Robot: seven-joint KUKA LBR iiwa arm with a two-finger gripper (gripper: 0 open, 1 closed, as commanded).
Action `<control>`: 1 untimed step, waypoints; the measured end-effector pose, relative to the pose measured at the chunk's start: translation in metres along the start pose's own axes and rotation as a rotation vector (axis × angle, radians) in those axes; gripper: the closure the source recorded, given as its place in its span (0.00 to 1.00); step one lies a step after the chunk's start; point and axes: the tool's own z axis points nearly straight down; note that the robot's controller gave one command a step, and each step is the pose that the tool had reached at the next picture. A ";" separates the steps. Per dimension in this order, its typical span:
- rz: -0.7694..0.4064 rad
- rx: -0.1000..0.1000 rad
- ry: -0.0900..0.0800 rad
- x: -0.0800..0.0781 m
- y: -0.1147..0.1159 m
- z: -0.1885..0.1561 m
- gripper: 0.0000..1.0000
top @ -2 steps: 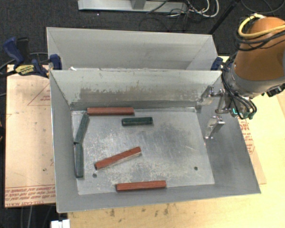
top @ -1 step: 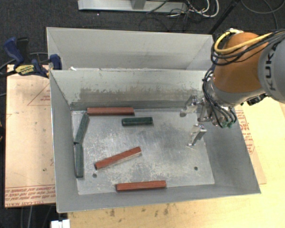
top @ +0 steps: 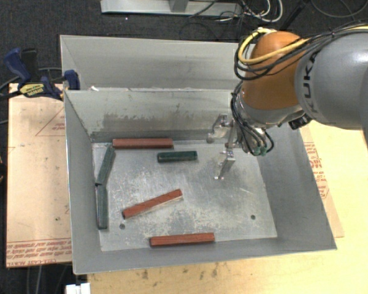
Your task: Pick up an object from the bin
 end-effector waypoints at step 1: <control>-0.182 0.001 -0.015 -0.017 0.007 0.043 0.00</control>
Offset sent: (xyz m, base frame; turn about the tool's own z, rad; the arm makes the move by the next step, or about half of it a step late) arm 0.0223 0.0396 -0.0828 -0.1398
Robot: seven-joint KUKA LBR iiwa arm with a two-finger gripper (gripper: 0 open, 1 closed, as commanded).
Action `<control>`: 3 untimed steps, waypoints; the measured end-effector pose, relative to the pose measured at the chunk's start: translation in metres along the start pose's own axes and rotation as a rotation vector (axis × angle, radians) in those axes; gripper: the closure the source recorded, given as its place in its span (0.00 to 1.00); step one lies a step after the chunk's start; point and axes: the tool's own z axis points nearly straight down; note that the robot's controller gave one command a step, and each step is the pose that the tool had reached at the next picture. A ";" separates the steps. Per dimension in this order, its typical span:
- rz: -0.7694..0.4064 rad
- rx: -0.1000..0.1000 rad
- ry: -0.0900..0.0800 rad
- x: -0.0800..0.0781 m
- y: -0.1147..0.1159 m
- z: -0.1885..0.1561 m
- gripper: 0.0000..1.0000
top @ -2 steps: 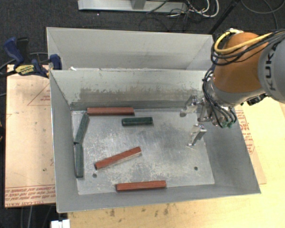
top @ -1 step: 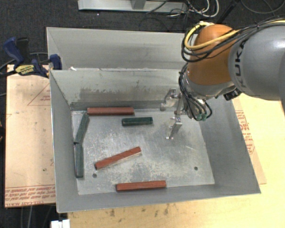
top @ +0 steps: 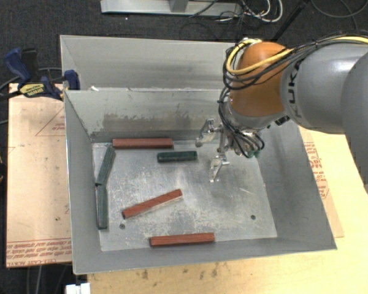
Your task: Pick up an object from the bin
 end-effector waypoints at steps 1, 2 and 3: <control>0.041 0.000 -0.008 -0.016 0.032 0.032 1.00; 0.040 -0.001 -0.002 -0.014 0.032 0.033 0.00; 0.040 -0.001 -0.004 -0.015 0.032 0.033 0.00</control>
Offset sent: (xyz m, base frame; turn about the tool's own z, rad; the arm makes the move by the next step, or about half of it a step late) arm 0.0000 0.0000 0.0000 0.0000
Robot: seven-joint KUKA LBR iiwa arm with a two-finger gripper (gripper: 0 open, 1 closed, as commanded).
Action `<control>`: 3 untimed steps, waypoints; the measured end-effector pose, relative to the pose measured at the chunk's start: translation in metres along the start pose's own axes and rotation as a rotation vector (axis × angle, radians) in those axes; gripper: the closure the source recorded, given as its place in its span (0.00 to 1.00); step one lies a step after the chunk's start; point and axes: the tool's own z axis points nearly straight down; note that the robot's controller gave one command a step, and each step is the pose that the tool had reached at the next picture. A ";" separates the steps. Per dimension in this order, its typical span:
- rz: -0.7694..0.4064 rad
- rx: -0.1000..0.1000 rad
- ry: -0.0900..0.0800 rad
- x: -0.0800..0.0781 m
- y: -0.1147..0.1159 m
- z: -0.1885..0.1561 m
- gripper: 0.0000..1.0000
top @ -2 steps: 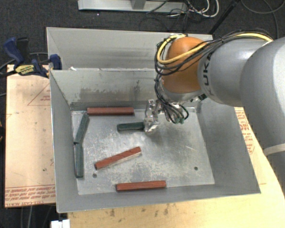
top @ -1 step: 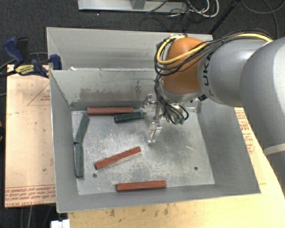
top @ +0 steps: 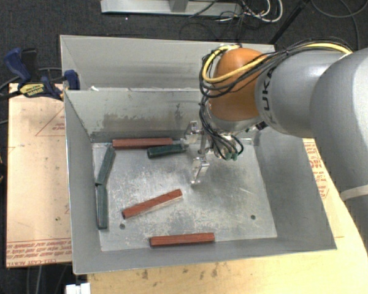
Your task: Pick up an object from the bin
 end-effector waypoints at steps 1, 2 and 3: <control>-0.134 0.002 0.019 0.022 0.032 -0.025 0.00; -0.252 -0.004 0.004 0.021 0.066 -0.055 0.00; -0.210 -0.003 0.000 0.099 0.048 0.007 1.00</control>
Offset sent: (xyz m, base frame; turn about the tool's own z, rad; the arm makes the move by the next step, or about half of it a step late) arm -0.0083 0.0614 0.0012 -0.1205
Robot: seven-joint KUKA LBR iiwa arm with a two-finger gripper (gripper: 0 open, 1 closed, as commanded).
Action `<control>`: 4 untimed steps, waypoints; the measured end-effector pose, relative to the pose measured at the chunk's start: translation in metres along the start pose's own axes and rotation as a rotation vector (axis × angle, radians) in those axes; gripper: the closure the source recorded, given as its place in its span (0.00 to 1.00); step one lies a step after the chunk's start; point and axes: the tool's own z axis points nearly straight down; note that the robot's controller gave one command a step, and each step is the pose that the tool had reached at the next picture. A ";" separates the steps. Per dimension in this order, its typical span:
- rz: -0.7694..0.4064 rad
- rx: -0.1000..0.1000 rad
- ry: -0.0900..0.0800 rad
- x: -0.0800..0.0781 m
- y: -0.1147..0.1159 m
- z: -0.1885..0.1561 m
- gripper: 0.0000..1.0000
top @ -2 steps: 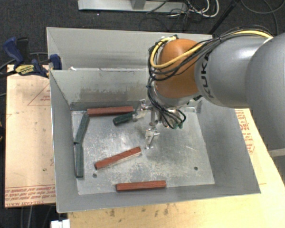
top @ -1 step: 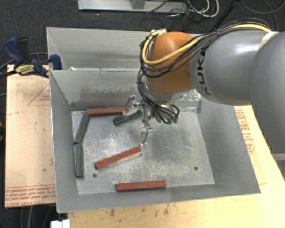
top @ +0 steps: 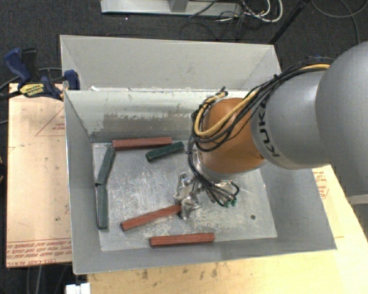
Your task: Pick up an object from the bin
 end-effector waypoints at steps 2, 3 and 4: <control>-0.032 0.000 0.012 -0.001 -0.011 -0.124 1.00; -0.033 0.000 0.012 -0.001 -0.011 -0.124 1.00; -0.034 0.000 0.012 -0.001 -0.011 -0.124 1.00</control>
Offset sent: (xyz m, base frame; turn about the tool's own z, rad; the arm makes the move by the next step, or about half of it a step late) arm 0.0016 -0.0110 0.1242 -0.0350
